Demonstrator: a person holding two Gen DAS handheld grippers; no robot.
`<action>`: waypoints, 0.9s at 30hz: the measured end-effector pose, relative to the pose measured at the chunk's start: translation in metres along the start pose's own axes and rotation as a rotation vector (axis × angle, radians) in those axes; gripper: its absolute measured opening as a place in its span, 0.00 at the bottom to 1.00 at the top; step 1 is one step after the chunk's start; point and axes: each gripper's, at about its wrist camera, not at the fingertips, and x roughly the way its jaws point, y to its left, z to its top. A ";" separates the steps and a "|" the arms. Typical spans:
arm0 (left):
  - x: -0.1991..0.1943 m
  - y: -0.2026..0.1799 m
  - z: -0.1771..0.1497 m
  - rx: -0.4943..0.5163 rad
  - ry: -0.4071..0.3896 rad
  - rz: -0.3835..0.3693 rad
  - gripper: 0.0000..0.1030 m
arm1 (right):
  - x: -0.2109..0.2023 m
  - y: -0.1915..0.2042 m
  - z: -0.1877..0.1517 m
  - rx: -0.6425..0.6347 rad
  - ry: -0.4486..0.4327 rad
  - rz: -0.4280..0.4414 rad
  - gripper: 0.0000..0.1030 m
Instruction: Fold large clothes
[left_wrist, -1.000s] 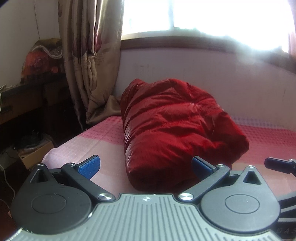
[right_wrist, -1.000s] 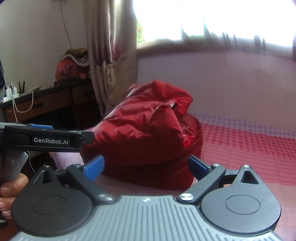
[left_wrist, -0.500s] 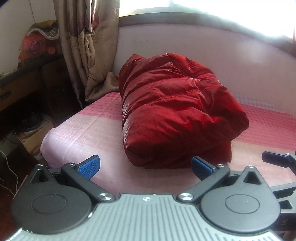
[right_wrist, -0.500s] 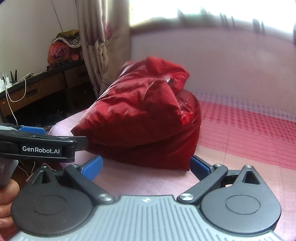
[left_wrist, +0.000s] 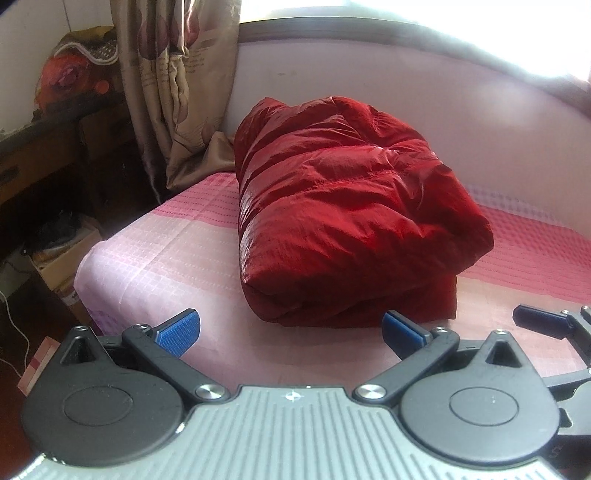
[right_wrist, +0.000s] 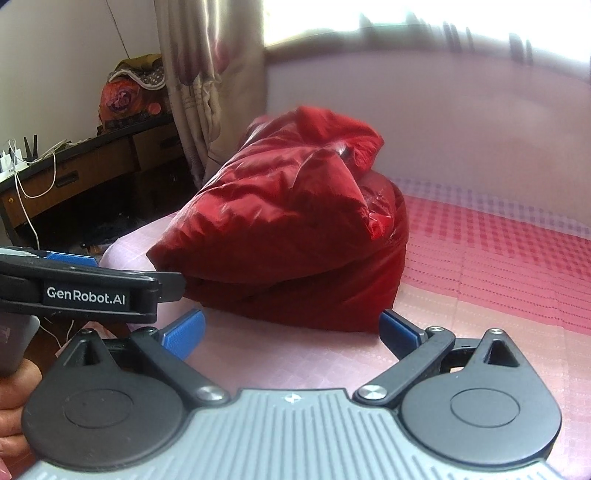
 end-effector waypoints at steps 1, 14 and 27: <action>0.000 0.000 -0.001 0.001 -0.006 0.006 1.00 | 0.000 0.000 0.000 0.000 0.002 0.000 0.98; -0.002 -0.003 -0.003 0.011 -0.013 0.004 1.00 | 0.003 -0.006 0.000 -0.005 0.001 -0.006 0.98; -0.001 -0.003 -0.003 0.013 0.000 -0.001 1.00 | 0.003 -0.007 0.000 -0.004 0.003 -0.001 0.98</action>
